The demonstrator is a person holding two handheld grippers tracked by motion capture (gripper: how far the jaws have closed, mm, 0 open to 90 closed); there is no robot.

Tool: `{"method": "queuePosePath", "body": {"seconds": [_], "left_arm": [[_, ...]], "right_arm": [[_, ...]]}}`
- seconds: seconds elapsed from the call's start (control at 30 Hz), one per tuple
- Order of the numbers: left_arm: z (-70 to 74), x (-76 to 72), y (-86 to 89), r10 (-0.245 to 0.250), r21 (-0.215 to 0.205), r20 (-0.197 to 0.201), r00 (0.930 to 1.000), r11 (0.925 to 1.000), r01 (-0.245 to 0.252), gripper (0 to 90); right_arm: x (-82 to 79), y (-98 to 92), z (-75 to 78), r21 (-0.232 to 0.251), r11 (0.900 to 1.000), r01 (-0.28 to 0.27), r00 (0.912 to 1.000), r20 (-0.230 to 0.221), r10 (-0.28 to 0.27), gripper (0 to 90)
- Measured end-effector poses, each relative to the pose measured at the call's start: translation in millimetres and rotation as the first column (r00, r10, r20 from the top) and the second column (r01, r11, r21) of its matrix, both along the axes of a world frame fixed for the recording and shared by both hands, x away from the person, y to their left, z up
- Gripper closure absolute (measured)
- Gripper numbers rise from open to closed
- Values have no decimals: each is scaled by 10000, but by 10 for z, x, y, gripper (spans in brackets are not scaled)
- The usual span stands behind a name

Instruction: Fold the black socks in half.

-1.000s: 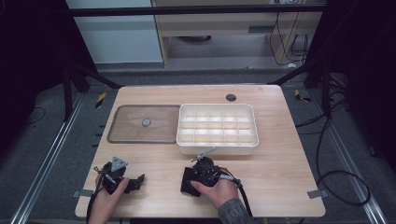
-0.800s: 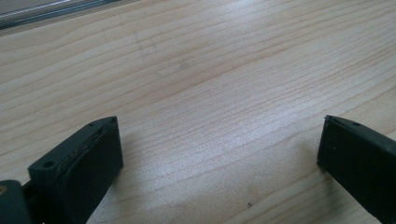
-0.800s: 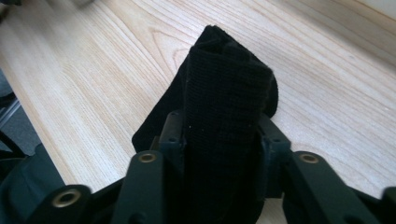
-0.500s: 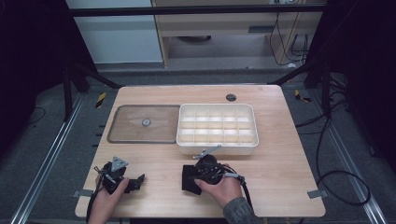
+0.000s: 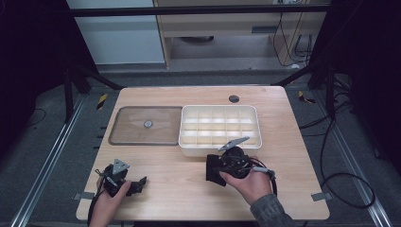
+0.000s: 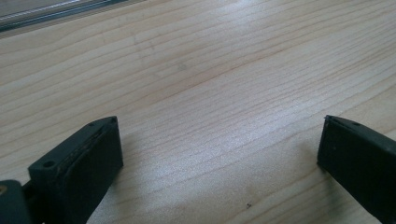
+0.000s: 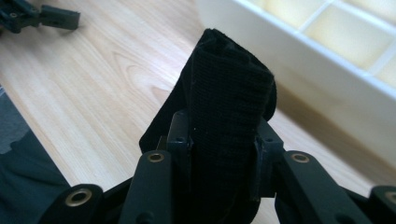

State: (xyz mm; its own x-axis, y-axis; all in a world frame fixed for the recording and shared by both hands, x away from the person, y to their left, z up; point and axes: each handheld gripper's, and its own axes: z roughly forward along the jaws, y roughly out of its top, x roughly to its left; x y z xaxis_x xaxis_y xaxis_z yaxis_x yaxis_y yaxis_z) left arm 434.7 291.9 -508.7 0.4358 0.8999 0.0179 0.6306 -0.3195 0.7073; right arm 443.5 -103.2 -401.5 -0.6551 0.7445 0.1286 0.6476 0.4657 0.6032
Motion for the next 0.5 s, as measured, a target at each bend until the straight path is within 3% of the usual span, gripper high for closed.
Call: {"method": "queuePosePath", "body": {"seconds": [0.27,0.5], "left_arm": [[-3,-2,-3,5,-15,31,10000,10000,-5,0],[-3,-2,-7,-2,1,29,10000,10000,2,0]], "right_arm": [[15,-272,218,-109,9988,474,9983,344,-470,673],[144,-622,344,89,9932,1164,9918,521,-1167,672]]}}
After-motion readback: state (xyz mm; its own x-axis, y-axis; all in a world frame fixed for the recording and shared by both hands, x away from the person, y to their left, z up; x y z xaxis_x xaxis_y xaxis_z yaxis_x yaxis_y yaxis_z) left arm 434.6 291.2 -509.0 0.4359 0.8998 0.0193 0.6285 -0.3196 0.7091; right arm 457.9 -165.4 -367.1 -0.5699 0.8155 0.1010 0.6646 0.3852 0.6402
